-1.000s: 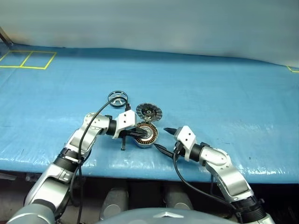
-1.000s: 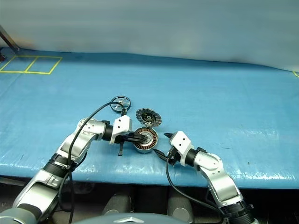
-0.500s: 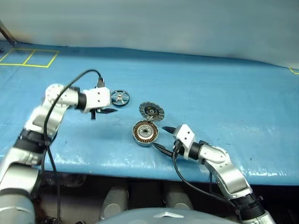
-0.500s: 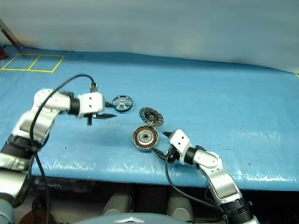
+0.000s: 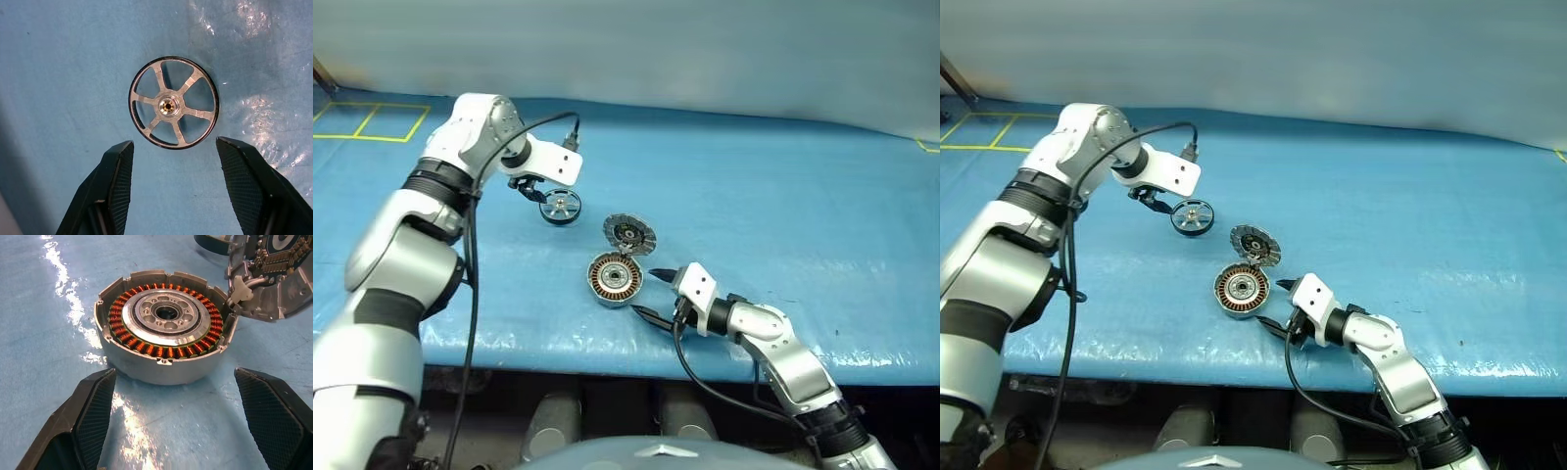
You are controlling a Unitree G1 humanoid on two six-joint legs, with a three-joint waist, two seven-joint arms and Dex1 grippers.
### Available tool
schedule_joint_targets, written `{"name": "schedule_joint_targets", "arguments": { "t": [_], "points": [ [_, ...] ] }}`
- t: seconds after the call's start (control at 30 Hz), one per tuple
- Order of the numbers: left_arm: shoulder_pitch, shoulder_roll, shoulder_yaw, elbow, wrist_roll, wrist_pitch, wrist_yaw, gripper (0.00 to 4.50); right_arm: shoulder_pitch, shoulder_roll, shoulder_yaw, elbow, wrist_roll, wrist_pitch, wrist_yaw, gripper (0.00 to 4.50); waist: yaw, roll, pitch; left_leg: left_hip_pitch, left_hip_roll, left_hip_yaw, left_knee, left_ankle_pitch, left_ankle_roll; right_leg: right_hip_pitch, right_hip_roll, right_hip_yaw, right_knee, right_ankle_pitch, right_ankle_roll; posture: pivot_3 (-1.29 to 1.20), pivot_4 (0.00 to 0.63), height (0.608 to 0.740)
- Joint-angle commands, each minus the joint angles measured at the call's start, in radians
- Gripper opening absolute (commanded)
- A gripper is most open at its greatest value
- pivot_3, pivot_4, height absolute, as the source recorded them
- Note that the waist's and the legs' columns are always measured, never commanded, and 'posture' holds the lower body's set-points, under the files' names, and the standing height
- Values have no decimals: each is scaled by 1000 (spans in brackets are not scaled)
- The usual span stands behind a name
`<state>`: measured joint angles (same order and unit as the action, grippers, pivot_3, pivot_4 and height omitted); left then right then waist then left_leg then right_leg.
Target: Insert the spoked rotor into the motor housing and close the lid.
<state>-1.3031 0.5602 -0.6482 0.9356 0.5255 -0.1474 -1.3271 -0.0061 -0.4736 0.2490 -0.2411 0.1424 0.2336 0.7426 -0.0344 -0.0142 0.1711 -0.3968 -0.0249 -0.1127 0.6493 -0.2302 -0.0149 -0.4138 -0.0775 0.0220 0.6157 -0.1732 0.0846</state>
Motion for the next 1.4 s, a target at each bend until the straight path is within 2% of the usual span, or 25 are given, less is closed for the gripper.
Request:
{"name": "schedule_joint_targets", "arguments": {
  "t": [0.03, 0.37, 0.97, 1.4],
  "points": [
    [-31, -18, -19, 53, 48, -41, 9, 2900, 13, -18, -32, -58, 18, 16, 1, 4078, -4, -1, 1, 0, 0, 0, 0, 0, 0, 0, 0, 0, 0, 0, 0, 0, 150, 740],
    [-52, -68, -33, 157, 120, -90, 92, 2900, 74, -59, -54, -112, 19, 40, -1, 4078, 0, -3, 2, -1, 0, 0, 1, 0, 0, 0, 0, 0, 0, 1, 2, 0, 150, 740],
    [-33, -142, -30, 292, 152, -94, 263, 2900, 96, -46, -59, -151, 17, 54, -33, 4078, 2, -5, 3, -1, 0, -1, 3, 0, 0, 0, 0, 0, 3, 1, 2, 0, 150, 740],
    [-2, -136, -36, 333, 189, -114, 378, 2900, 106, -35, -51, -165, 13, 54, -51, 4078, 5, -6, 4, 0, 0, -1, 9, 0, 0, 0, 0, 0, 10, 0, 1, 0, 150, 740]
  ]
}}
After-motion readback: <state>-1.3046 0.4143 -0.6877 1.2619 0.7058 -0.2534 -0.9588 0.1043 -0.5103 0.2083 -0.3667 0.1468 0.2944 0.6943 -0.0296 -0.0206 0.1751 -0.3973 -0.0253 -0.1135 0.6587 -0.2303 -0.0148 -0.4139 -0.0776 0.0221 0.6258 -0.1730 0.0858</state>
